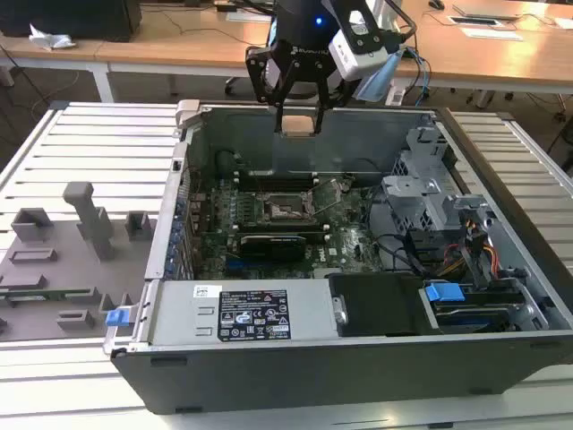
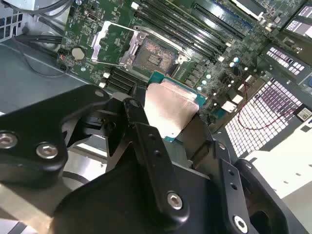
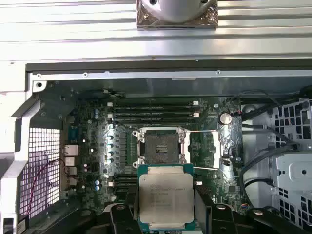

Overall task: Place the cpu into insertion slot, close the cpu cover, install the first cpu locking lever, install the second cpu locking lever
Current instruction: 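Place the cpu into insertion slot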

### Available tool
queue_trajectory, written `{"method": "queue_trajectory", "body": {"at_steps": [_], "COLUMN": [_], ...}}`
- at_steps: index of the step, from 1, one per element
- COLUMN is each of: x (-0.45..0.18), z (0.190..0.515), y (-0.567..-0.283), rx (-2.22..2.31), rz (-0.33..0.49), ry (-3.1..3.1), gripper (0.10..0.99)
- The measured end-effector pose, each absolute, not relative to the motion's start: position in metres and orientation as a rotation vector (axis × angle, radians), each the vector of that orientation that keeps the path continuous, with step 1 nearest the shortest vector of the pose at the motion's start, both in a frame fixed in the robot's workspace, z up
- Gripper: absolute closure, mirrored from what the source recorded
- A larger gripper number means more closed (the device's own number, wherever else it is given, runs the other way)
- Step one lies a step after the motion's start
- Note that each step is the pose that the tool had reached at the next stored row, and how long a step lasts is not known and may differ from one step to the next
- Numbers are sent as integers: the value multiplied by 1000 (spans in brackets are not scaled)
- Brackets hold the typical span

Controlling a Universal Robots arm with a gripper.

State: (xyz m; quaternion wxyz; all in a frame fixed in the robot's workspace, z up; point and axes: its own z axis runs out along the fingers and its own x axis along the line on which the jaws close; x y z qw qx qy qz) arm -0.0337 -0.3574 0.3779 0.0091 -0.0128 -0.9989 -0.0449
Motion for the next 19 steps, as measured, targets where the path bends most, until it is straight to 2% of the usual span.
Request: {"method": "queue_trajectory", "body": {"at_steps": [6, 19], "x": [-34, -34], "z": [377, 348], "y": [-357, -357], "rx": [-40, -40], "rz": [-140, -140], "ry": [-3120, -3122], "gripper": [545, 545]}}
